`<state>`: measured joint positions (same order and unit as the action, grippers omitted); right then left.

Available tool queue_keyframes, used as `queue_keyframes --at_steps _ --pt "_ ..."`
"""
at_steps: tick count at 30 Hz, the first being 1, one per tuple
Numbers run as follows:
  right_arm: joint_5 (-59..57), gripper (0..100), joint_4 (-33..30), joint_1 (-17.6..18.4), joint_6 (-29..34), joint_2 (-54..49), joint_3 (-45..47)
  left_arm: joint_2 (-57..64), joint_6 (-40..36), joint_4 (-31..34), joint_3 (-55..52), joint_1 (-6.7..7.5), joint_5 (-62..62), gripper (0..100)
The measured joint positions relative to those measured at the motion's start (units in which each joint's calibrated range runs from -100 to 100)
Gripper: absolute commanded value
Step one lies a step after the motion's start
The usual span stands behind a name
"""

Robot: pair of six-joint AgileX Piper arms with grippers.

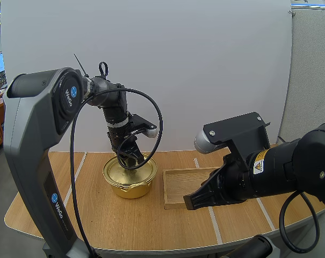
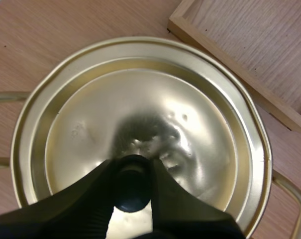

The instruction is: Open the pot, put the grape inside, and close it

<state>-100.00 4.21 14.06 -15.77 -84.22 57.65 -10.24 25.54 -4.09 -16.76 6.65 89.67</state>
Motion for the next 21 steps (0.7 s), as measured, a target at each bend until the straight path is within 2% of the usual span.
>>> queue_keyframes --at_steps 3,4,6,8,9,10,11,12,21 --pt "0.0 0 0.0 0.0 0.0 0.0 0.0 0.0 -0.2 0.1 0.0 0.07 0.0 1" --pt "0.0 0 0.0 0.0 0.0 0.0 0.0 0.0 -0.2 0.2 0.0 0.15 0.0 4" --pt "0.0 0 0.0 0.0 0.0 0.0 0.0 0.0 -0.3 0.4 0.0 0.15 0.0 18" --pt "0.0 0 0.0 0.0 0.0 0.0 0.0 0.0 -0.3 0.4 0.0 0.15 0.1 39" --pt "0.0 0 0.0 0.0 0.0 0.0 0.0 0.0 -0.3 0.4 0.0 0.15 0.1 55" --pt "0.0 0 0.0 0.0 0.0 0.0 0.0 0.0 -0.3 0.5 0.0 0.15 0.1 76" --pt "0.0 0 0.0 0.0 0.0 0.0 0.0 0.0 -0.4 0.5 0.0 0.15 0.1 90" --pt "0.0 0 0.0 0.0 0.0 0.0 0.0 0.0 -0.4 0.5 0.0 0.15 0.1 100" --pt "0.0 0 0.0 0.0 0.0 0.0 0.0 -0.3 -1.0 0.9 3.5 0.15 5.1 100"
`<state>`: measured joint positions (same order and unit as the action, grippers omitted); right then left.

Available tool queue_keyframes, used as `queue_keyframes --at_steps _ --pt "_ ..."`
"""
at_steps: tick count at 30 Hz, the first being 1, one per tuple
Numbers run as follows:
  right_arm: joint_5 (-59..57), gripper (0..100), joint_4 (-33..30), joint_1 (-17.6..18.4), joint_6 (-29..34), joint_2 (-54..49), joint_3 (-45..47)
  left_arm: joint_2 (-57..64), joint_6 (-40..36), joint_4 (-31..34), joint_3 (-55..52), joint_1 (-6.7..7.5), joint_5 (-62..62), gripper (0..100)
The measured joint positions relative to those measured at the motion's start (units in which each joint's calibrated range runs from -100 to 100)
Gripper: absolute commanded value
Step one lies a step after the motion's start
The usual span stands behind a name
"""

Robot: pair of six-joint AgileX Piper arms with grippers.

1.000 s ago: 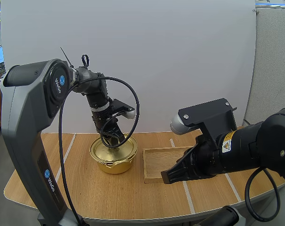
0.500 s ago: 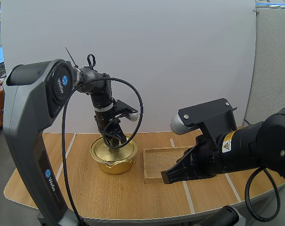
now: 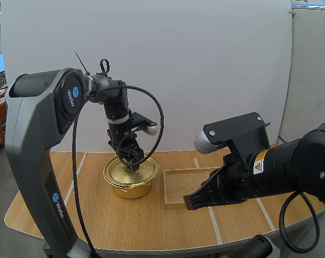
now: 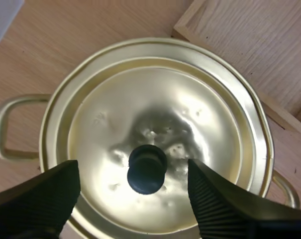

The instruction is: Open the pot, put the grape inside, and close it

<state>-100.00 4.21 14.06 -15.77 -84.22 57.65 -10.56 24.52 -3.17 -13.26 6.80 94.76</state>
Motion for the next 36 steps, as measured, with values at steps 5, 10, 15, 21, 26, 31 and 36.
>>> queue_keyframes --at_steps 5,10,15,21,26,31,36 --pt "0.0 0 0.0 0.0 0.0 0.0 0.0 4.7 0.0 0.0 4.6 0.00 3.9 100" --pt "0.0 0 0.0 0.0 0.0 0.0 0.0 11.6 -0.1 0.1 10.0 0.00 4.4 100" --pt "0.0 0 0.0 0.0 0.0 0.0 0.0 17.7 -0.1 0.4 12.8 0.00 4.5 100" --pt "0.0 0 0.0 0.0 0.0 0.0 0.0 25.6 -0.1 3.2 14.0 0.00 4.8 100" --pt "0.0 0 0.0 0.0 0.0 0.0 0.0 29.7 -0.2 3.6 14.0 0.00 4.8 100" --pt "0.0 0 0.0 0.0 0.0 0.0 0.0 40.2 -3.1 3.8 14.2 0.00 5.0 90" --pt "0.0 0 0.0 0.0 0.0 0.0 0.0 46.9 -6.2 3.8 14.1 0.00 5.0 36"
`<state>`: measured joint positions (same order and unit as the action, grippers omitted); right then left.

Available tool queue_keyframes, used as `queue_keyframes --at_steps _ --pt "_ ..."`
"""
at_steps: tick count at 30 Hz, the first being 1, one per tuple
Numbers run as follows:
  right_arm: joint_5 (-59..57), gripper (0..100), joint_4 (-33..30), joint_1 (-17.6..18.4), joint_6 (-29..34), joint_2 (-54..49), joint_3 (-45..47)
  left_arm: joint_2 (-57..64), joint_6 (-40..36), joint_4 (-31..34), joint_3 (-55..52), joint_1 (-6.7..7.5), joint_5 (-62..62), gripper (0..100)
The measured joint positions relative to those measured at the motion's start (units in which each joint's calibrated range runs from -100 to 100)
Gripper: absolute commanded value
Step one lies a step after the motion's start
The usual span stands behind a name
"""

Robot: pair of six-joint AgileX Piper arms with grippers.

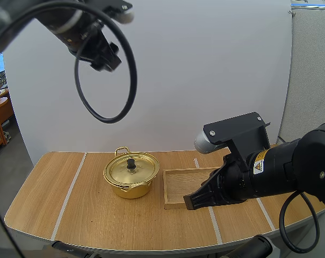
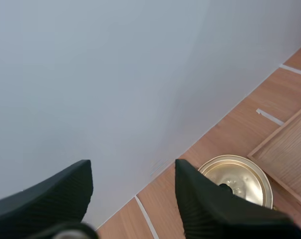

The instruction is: Open the pot, put the grape inside, and close it

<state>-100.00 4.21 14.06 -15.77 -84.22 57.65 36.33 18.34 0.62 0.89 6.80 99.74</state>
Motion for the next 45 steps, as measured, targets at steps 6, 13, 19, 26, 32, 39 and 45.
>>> queue_keyframes --at_steps 6,13,19,26,32,39,45 --pt "0.0 0 0.0 0.0 0.0 0.0 0.0 8.4 -2.2 0.0 0.0 0.00 0.1 0" --pt "0.0 0 0.0 0.0 0.0 0.0 0.0 13.4 -2.7 0.0 0.0 0.00 0.1 0" --pt "0.0 0 0.0 0.0 0.0 0.0 0.0 22.2 -7.7 -0.2 -2.7 0.00 0.3 0" --pt "0.0 0 0.0 -0.3 0.0 -0.1 0.0 26.2 -9.1 -0.6 -6.6 0.00 0.1 0" --pt "4.8 0 0.0 -3.1 0.0 -4.4 0.0 44.9 -16.8 -1.2 -25.1 -1.13 -2.6 0" --pt "24.7 0 -0.3 -6.7 0.0 -12.5 0.1 49.9 -27.6 0.3 -32.8 -3.22 -11.4 0" --pt "31.7 0 -0.3 -8.8 0.0 -14.0 1.3 52.9 -32.8 1.0 -44.8 -5.36 -22.0 0"
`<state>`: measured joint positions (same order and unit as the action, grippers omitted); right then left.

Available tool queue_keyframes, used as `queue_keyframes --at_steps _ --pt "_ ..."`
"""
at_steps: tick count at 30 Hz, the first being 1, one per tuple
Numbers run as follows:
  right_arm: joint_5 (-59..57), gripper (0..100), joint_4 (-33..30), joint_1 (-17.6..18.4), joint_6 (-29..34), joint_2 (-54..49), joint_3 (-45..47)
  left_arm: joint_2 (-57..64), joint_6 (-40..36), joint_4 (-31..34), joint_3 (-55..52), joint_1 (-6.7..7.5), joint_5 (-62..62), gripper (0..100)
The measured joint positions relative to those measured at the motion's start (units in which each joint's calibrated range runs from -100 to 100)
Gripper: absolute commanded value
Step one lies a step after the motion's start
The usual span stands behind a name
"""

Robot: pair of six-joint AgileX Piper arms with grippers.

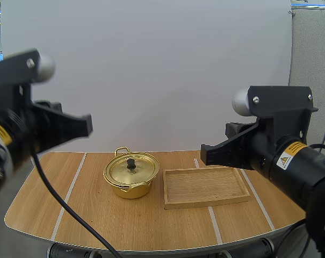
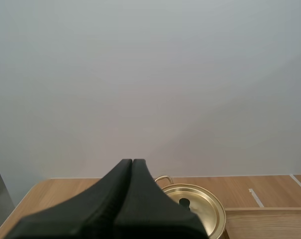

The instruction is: Open the pot, put the grape inside, and close it

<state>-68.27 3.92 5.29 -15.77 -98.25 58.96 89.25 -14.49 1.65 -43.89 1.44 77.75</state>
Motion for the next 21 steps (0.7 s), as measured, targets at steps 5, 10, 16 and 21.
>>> queue_keyframes --at_steps 5,10,16,21 --pt "14.0 0 -0.2 -1.9 0.0 -0.4 6.2 1.2 -0.4 0.2 -11.5 -0.27 -11.9 0" --pt "25.1 0 -3.6 -2.2 0.0 -0.4 12.5 1.2 1.4 0.3 -24.2 -0.27 -26.7 0" --pt "27.9 0 -6.8 -2.2 0.0 -0.4 16.3 1.1 2.6 0.3 -28.7 -0.27 -31.6 0" --pt "28.1 0 -8.1 -2.2 0.0 -1.3 19.4 1.9 3.3 0.3 -39.5 -0.87 -49.7 0"
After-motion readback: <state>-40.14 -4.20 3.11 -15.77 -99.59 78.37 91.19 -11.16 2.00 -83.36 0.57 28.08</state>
